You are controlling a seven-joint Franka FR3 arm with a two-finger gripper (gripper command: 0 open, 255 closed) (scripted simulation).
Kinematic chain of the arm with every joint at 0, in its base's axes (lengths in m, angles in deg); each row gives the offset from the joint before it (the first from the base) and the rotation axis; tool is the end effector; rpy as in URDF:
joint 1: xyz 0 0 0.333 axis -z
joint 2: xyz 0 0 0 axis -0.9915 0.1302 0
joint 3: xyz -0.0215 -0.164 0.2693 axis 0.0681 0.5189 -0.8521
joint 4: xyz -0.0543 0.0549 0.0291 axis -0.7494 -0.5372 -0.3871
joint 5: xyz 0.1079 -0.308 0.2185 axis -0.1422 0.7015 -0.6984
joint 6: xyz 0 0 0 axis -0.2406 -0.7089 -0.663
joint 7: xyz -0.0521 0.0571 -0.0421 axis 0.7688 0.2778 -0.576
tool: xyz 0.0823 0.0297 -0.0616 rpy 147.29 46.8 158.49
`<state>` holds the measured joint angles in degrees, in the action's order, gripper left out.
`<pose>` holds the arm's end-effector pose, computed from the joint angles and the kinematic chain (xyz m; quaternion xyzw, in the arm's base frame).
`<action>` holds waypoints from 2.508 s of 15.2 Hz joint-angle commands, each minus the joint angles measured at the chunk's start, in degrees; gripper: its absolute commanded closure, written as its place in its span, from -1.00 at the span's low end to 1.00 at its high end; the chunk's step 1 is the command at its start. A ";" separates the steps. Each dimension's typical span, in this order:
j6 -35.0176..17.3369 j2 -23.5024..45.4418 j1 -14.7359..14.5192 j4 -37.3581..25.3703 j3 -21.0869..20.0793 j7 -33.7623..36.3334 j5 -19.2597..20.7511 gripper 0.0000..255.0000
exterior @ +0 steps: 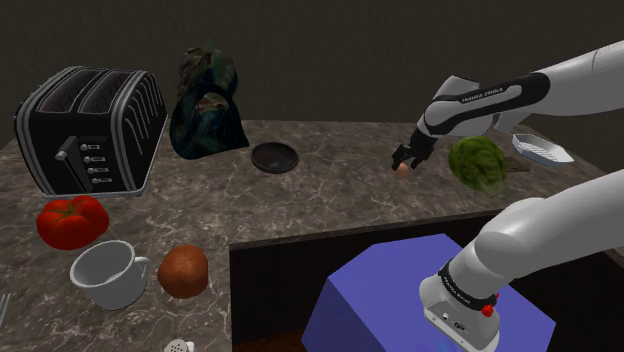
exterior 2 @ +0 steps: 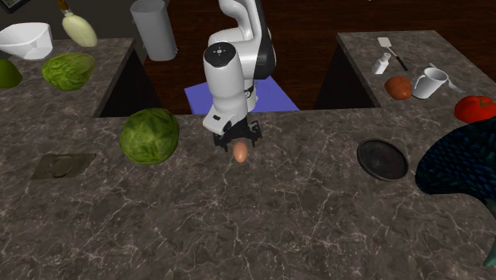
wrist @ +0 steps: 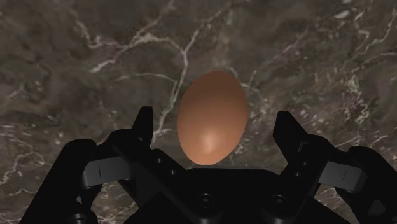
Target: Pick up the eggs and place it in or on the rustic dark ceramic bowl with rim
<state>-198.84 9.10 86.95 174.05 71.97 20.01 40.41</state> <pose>0.3451 -0.1786 0.3414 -0.9886 0.1406 -0.0408 0.0366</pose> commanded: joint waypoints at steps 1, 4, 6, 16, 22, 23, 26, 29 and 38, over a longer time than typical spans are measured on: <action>-1.66 1.30 -0.33 0.34 0.40 -0.43 -0.40 -1.00; -1.66 1.30 -0.33 0.34 0.40 -0.43 -0.40 -1.00; -1.66 1.30 -0.33 0.34 0.40 -0.43 -0.41 -1.00; -1.63 1.28 -0.32 0.34 0.39 -0.43 -0.40 1.00; 2.31 -1.37 0.24 -1.03 -0.47 0.47 0.31 1.00; 3.28 -1.98 0.35 -1.41 -0.68 0.66 0.44 1.00; 6.16 -3.68 0.63 -2.62 -1.28 1.16 0.73 1.00; 8.97 -5.20 0.83 -3.95 -1.84 1.59 0.90 1.00; 17.03 -8.68 1.09 -8.59 -3.34 2.55 0.95 1.00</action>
<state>-182.69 0.84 87.99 165.91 68.79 22.47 41.34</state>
